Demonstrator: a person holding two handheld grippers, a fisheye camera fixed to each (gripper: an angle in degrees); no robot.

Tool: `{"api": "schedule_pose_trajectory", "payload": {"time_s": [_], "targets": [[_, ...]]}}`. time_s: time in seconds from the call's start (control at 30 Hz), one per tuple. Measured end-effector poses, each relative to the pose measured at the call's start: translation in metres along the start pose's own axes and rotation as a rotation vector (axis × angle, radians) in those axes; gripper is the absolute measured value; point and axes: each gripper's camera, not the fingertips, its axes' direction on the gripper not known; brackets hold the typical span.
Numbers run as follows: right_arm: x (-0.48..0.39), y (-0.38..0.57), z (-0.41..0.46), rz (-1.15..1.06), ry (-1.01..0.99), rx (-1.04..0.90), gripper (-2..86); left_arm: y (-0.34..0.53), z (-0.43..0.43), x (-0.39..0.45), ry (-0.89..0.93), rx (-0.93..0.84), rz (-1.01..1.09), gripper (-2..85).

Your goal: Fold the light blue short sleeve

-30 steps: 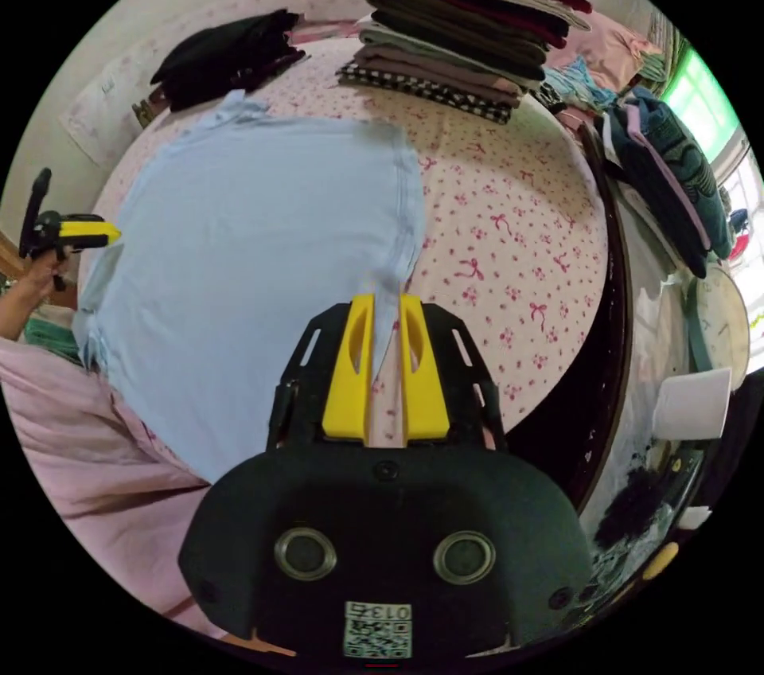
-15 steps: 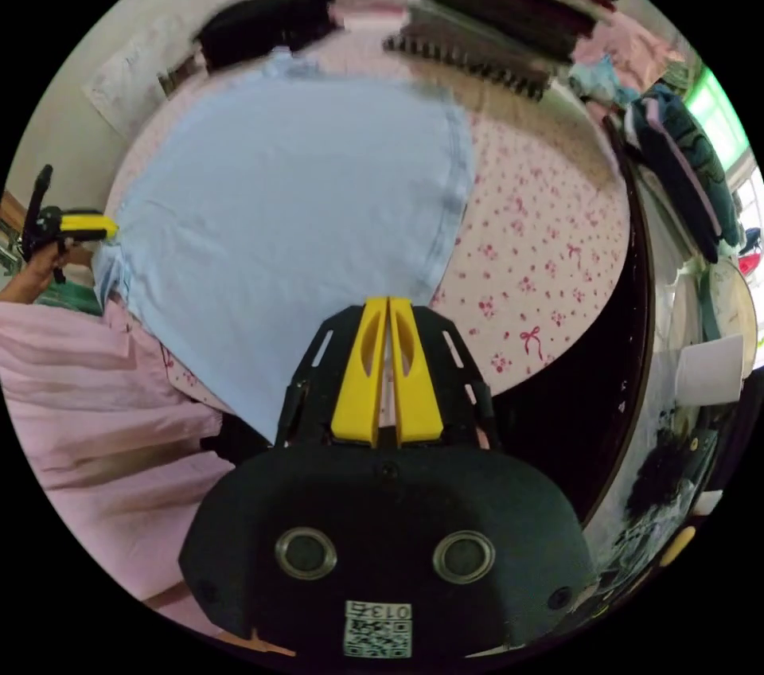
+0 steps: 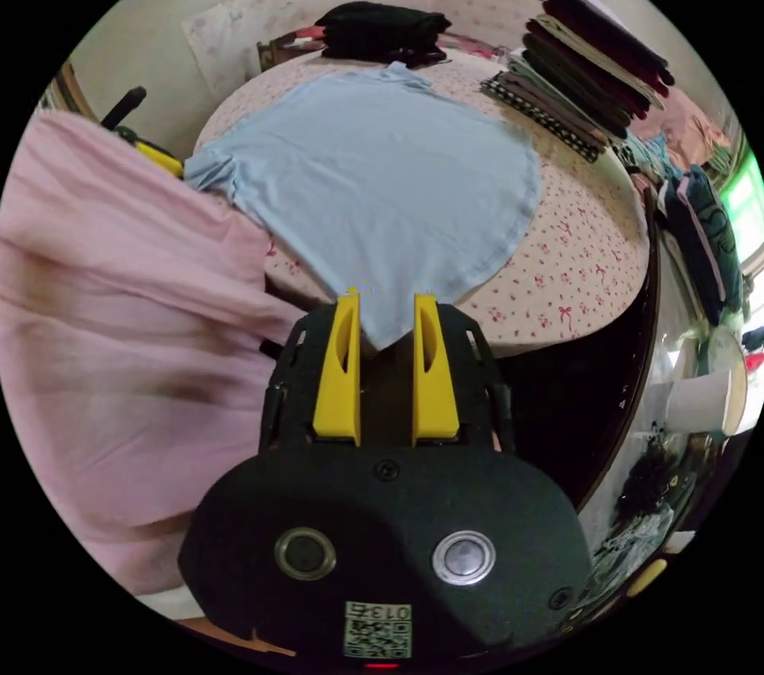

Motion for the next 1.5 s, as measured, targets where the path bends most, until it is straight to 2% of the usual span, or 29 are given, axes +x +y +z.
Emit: {"api": "schedule_pose_trajectory", "payload": {"time_s": [0.2, 0.27, 0.33, 0.4, 0.57, 0.73, 0.9, 1.07, 1.37, 1.5], "targets": [[-0.039, 0.000, 0.003, -0.089, 0.037, -0.048, 11.7, -0.010, 0.028, -0.029, 0.231, 0.047, -0.121, 13.8], [-0.043, -0.002, 0.003, -0.105, 0.049, -0.064, 11.6, -0.012, 0.034, -0.037, 0.288, 0.038, -0.147, 12.7], [-0.047, -0.002, 0.004, -0.122, 0.072, -0.085, 10.8, -0.012, 0.043, -0.044, 0.352, -0.007, -0.156, 7.7], [-0.053, -0.002, 0.006, -0.139, 0.112, -0.095, 8.0, -0.012, 0.044, -0.048, 0.357, -0.036, -0.145, 2.5], [-0.059, -0.009, -0.007, -0.128, 0.200, -0.103, 2.3, -0.010, 0.022, -0.057, 0.441, -0.007, -0.051, 0.6], [-0.051, -0.013, -0.028, -0.078, 0.186, -0.048, 1.4, -0.009, -0.034, -0.080, 0.521, 0.172, 0.033, 0.3], [-0.027, -0.029, -0.049, -0.004, 0.200, 0.041, 1.1, -0.042, -0.067, -0.089, 0.485, 0.243, 0.090, 0.3], [0.018, -0.065, -0.056, 0.028, 0.180, 0.071, 1.1, -0.104, -0.079, -0.090, 0.354, 0.172, 0.178, 0.3], [0.105, -0.133, 0.001, 0.119, 0.110, -0.078, 1.2, -0.230, -0.065, -0.107, 0.203, 0.103, 0.219, 0.8], [0.132, -0.141, 0.031, 0.181, 0.066, -0.142, 1.4, -0.263, -0.042, -0.120, 0.066, 0.087, 0.102, 2.2]]}}
